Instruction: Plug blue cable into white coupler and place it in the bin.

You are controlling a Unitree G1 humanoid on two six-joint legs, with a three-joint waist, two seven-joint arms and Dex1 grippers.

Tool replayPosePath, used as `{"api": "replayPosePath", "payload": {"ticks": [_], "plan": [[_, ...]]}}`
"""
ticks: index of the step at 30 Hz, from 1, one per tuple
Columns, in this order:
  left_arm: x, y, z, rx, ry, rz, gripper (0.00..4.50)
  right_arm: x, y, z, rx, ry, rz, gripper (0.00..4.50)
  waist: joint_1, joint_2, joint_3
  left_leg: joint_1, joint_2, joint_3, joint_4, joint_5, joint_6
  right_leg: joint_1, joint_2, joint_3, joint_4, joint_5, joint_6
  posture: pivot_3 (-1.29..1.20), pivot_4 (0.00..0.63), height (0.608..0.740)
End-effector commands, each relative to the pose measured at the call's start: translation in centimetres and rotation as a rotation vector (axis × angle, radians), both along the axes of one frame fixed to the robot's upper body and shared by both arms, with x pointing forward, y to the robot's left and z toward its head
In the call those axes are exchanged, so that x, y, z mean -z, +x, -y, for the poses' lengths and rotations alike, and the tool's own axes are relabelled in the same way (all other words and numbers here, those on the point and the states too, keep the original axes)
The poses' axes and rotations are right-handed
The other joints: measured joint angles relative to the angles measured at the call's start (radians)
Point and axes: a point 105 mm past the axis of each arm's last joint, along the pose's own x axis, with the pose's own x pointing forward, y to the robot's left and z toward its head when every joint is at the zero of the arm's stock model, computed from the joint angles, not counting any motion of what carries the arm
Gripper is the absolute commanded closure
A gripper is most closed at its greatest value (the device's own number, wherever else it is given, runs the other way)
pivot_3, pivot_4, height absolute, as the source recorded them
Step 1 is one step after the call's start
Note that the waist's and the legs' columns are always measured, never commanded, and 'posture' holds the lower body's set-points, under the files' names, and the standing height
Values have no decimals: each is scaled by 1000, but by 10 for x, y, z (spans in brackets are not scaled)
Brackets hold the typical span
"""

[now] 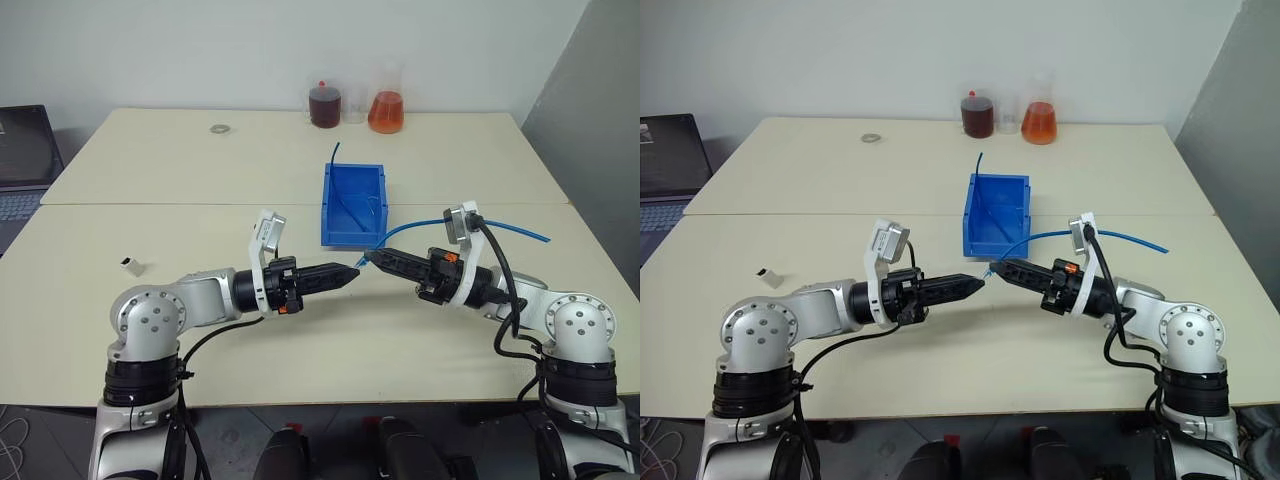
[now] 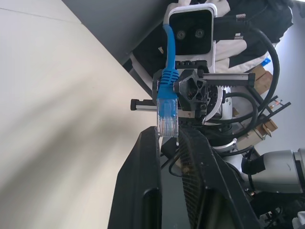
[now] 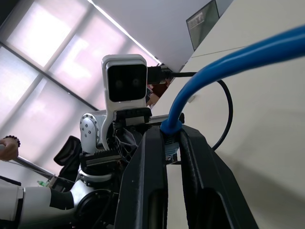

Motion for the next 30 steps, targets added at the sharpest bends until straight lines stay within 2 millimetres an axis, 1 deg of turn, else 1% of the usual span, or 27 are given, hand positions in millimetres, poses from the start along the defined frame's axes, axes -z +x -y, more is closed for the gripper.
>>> {"api": "replayPosePath", "payload": {"ticks": [1, 4, 5, 7, 8, 11, 13, 14, 15, 17, 18, 20, 22, 25, 26, 28, 30], "plan": [[-9, 0, -6, -20, -18, 51, 2911, -10, 0, -2, -8, 16, 42, 4390, 0, 0, 0, 0, 0, 0, 0, 0, 0, 0, 0, 0, 0, 0, 0, 0, 150, 740], [-12, 1, -15, -51, -7, 68, 2401, -11, 5, 0, 11, 9, 52, 4390, 0, 0, 0, 0, 0, 0, 0, 0, 0, 0, 0, 0, 0, 0, 0, 0, 150, 740], [-12, 0, -18, -64, 2, 77, 2159, -12, 6, 1, 15, 3, 57, 4390, 0, 0, 0, 0, 0, 0, 0, 0, 0, 0, 0, 0, 0, 0, 0, 0, 150, 740], [-11, 5, -31, -140, 5, 78, 1762, -13, 11, 3, 28, -5, 64, 4390, -2, 0, 0, -1, 0, 1, 0, 0, 0, -1, 0, 1, 0, 0, 0, 0, 150, 740], [-9, 8, -38, -186, 22, 85, 1494, -14, 13, 5, 35, -8, 65, 4390, -2, 0, 0, -1, 0, 1, 0, 0, 0, -2, 0, 1, 0, 0, 0, 0, 150, 740], [7, 14, -60, -342, 188, 150, 887, -15, 19, 10, 54, -26, 80, 4390, -2, 0, 0, -1, 0, 1, -1, 0, 0, -3, 0, 2, 0, 0, 0, 0, 150, 740], [25, 19, -74, -465, 341, 187, 480, -14, 22, 12, 59, -43, 94, 4390, -2, 0, 0, -4, 0, 1, -1, 0, 0, -5, 0, 2, 0, 0, 0, 0, 150, 740], [37, 26, -84, -566, 440, 220, 298, -14, 23, 12, 59, -44, 96, 4390, -1, 0, 0, -5, 0, 1, -1, 0, 0, -6, 0, 3, 0, 0, 0, 0, 150, 740], [46, 34, -95, -668, 520, 239, 12, -14, 25, 12, 58, -45, 96, 4390, 1, 0, 0, -5, 0, 1, -1, 0, 0, -6, 0, 4, 0, 0, 0, 0, 150, 740], [57, 43, -112, -824, 639, 287, 12, -15, 26, 11, 51, -43, 98, 4390, 2, 0, 0, -5, 0, 1, -1, 0, 0, -6, 0, 3, 0, 1, -1, 0, 150, 740], [64, 46, -120, -917, 678, 278, 12, -14, 25, 10, 38, -47, 105, 4390, 4, 0, 0, -6, 0, 1, -1, 0, 0, -6, -1, 3, 0, 2, -3, 0, 150, 740], [73, 50, -134, -1080, 772, 273, 12, -12, 24, 8, 15, -54, 108, 4390, 6, 0, 0, -8, 0, 0, 0, 0, 0, -7, -2, 2, -1, 3, -4, 0, 150, 740], [77, 50, -147, -1228, 825, 249, 12, -9, 25, 7, 5, -60, 105, 4390, 6, 0, 0, -9, -1, 0, 0, 0, 0, -7, -2, 2, -2, 4, -3, 0, 150, 740], [83, 39, -186, -1572, 907, 144, 12, -8, 27, 4, -8, -61, 107, 4390, 6, 0, 0, -9, -1, 0, 1, 0, 0, -7, -3, 1, -2, 4, -3, 0, 150, 740], [85, 34, -195, -1654, 913, 102, 12, -8, 28, 4, -12, -58, 108, 4390, 6, 0, 0, -10, -1, 0, 1, 0, 0, -7, -3, 1, -2, 4, -3, 0, 150, 740], [91, 26, -207, -1763, 917, 30, 12, -9, 30, 3, -16, -60, 112, 4390, 3, 0, 0, -10, -1, 0, 1, 0, 0, -7, -3, 1, -2, 4, -3, 0, 150, 740], [95, 23, -217, -1832, 917, -15, 12, -10, 31, 2, -18, -60, 115, 4390, 2, -1, 0, -9, -1, 0, 0, 0, 0, -7, -3, 1, -1, 4, -3, 0, 150, 740]]}}
